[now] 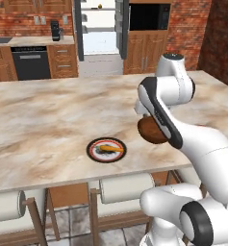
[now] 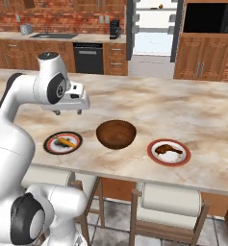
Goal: Pick the chicken drumstick and carrot from their plates and place them in the bowl. Then put the bowl in the fridge.
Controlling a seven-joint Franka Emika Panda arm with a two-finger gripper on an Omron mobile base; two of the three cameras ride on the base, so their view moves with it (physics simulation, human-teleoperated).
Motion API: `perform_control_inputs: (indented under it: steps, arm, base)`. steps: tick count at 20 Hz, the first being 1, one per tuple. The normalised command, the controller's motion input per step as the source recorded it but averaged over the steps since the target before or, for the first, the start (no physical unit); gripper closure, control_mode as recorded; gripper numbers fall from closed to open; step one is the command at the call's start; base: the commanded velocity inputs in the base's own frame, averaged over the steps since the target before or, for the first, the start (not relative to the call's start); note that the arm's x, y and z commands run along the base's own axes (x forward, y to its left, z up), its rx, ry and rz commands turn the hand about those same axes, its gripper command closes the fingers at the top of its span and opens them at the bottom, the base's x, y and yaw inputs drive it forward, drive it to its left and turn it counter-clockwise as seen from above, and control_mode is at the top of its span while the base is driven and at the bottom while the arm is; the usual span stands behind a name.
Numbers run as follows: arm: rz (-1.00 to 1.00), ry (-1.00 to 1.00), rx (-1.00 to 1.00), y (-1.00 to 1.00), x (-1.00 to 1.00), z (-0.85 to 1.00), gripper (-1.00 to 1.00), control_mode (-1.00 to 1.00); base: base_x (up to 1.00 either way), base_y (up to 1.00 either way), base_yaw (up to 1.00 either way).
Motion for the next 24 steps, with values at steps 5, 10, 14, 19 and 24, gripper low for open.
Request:
perform_control_inputs:
  steps: [5, 10, 14, 19, 24]
  arm:
    - [0.49, 0.01, -0.04, 0.40, 0.19, -0.29, -1.00, -1.00]
    - [0.50, 0.05, -0.02, 0.38, 0.18, -0.41, -1.00, -1.00]
    - [0.13, 0.24, -0.18, 0.56, 0.44, -0.40, -1.00, -1.00]
    - [0.07, 0.27, -0.18, 0.46, 0.51, -0.48, -1.00, -1.00]
    - [0.11, 0.13, 0.00, 0.25, 0.34, -0.58, -1.00, -1.00]
  base:
    - [0.00, 0.00, 0.00]
    - [0.00, 0.00, 0.00]
    - [0.00, 0.00, 0.00]
    - [0.00, 0.00, 0.00]
    - [0.00, 0.00, 0.00]
